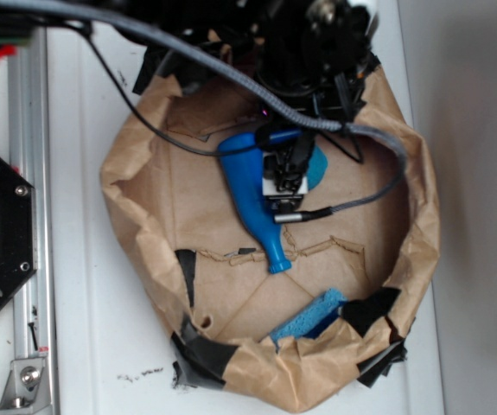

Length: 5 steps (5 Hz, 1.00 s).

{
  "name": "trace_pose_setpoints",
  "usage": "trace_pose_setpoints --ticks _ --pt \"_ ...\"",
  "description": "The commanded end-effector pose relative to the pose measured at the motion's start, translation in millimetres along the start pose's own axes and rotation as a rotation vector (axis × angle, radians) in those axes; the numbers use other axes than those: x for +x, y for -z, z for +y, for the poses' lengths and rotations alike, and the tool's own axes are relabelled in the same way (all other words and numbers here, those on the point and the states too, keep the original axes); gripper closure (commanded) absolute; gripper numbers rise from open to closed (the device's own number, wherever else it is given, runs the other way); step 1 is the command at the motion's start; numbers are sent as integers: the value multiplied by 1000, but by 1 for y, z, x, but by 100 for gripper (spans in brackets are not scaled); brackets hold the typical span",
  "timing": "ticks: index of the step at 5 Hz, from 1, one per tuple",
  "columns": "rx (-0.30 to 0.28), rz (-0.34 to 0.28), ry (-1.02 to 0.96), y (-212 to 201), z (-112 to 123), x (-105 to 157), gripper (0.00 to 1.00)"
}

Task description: Grab the blue ball.

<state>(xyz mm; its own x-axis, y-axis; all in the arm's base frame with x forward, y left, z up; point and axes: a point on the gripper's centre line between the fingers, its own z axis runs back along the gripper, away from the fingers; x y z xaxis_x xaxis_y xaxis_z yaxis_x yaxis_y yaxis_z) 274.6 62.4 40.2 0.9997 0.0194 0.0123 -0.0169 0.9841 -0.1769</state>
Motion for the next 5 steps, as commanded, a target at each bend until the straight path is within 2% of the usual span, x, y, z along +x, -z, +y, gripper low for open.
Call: trace_pose_setpoints --ticks 1,2,3,4,5 --pt "10 -71 -4 6 -7 10 100" --pt "15 -97 5 -4 -14 9 100" --pt "-50 -171 50 -50 -32 8 100" --pt "-129 -165 66 -97 -60 2 100" --pt "-36 -250 -130 -127 -62 -4 100"
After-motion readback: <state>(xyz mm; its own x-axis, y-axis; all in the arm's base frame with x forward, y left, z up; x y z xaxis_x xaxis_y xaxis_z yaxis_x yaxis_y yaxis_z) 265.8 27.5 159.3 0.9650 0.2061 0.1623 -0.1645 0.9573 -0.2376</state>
